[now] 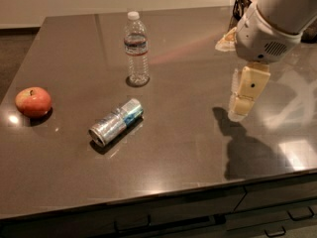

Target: Place redbull can upright

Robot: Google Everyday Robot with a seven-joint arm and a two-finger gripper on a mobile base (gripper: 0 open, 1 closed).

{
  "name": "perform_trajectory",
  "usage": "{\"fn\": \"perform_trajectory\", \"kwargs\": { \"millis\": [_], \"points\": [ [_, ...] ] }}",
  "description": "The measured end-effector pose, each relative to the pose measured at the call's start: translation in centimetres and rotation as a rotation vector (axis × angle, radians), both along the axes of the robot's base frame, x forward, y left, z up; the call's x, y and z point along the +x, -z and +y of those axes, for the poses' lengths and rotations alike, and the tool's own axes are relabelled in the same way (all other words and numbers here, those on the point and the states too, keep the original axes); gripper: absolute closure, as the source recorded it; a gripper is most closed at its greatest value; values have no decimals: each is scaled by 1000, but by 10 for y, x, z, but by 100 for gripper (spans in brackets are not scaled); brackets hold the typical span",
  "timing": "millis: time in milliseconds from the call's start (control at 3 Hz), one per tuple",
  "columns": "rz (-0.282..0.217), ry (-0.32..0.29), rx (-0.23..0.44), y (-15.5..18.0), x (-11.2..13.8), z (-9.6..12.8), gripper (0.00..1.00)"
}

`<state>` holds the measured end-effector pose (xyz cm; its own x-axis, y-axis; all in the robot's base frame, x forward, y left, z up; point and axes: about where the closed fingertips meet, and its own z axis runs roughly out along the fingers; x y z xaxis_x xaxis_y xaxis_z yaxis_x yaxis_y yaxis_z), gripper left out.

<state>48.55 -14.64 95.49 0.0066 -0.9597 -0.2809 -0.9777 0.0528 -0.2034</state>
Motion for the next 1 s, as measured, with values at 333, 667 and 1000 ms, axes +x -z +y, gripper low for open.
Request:
{"fn": "perform_trajectory", "kwargs": {
  "millis": [333, 667, 1000],
  "points": [
    [-16, -122, 9, 16, 16, 37, 0],
    [-48, -230, -13, 29, 30, 69, 0],
    [-78, -348, -71, 38, 35, 95, 0]
  ]
}}
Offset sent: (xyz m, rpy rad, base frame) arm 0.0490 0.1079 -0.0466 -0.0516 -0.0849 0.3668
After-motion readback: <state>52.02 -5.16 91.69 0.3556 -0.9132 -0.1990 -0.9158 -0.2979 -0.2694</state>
